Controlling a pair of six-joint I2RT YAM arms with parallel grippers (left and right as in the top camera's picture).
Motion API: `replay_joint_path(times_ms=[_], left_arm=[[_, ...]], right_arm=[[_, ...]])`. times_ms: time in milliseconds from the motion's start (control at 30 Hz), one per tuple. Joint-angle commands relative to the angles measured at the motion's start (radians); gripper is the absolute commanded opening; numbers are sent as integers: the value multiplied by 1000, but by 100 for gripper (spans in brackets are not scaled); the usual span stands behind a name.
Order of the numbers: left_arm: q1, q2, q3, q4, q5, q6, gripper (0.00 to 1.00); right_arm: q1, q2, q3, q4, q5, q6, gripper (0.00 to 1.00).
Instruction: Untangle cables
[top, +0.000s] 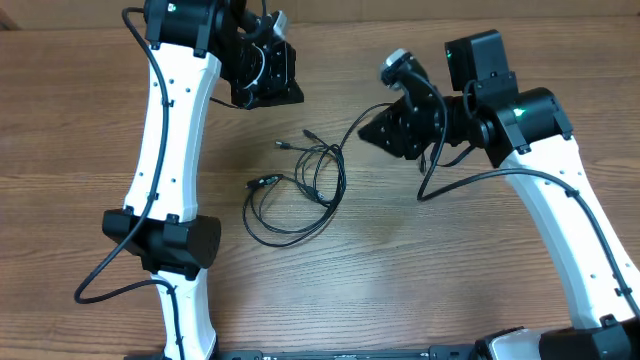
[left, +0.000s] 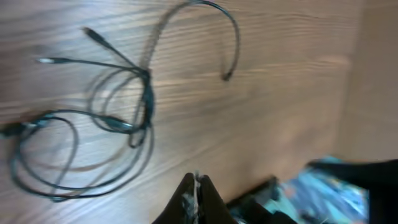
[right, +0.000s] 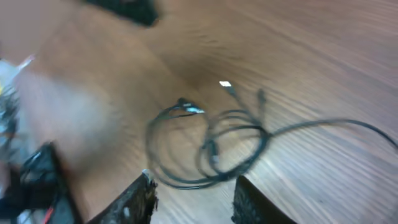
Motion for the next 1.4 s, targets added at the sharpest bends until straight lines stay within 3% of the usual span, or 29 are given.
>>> replay_joint_path(times_ms=[0, 100, 300, 400, 500, 800, 1300, 1367], left_arm=[[-48, -19, -30, 1, -145, 24, 10], [-100, -8, -130, 37, -285, -6, 23], [-147, -8, -347, 224, -385, 47, 58], [-147, -8, -426, 305, -385, 89, 71], [-147, -7, -499, 376, -386, 194, 77], [-168, 0, -679, 505, -385, 333, 78], [-172, 51, -741, 648, -433, 335, 71], [-177, 63, -741, 643, -407, 335, 65]], right_arm=[[-56, 3, -6, 11, 214, 282, 40], [-124, 3, -6, 0, 263, 409, 41], [-186, 3, -6, -29, 259, 430, 46], [-186, 3, -6, -32, 259, 429, 46], [-186, 3, -6, -27, 259, 429, 46], [-186, 3, -6, -21, 259, 430, 45], [-186, 3, -6, -21, 229, 429, 44], [-186, 3, -6, -21, 228, 429, 44]])
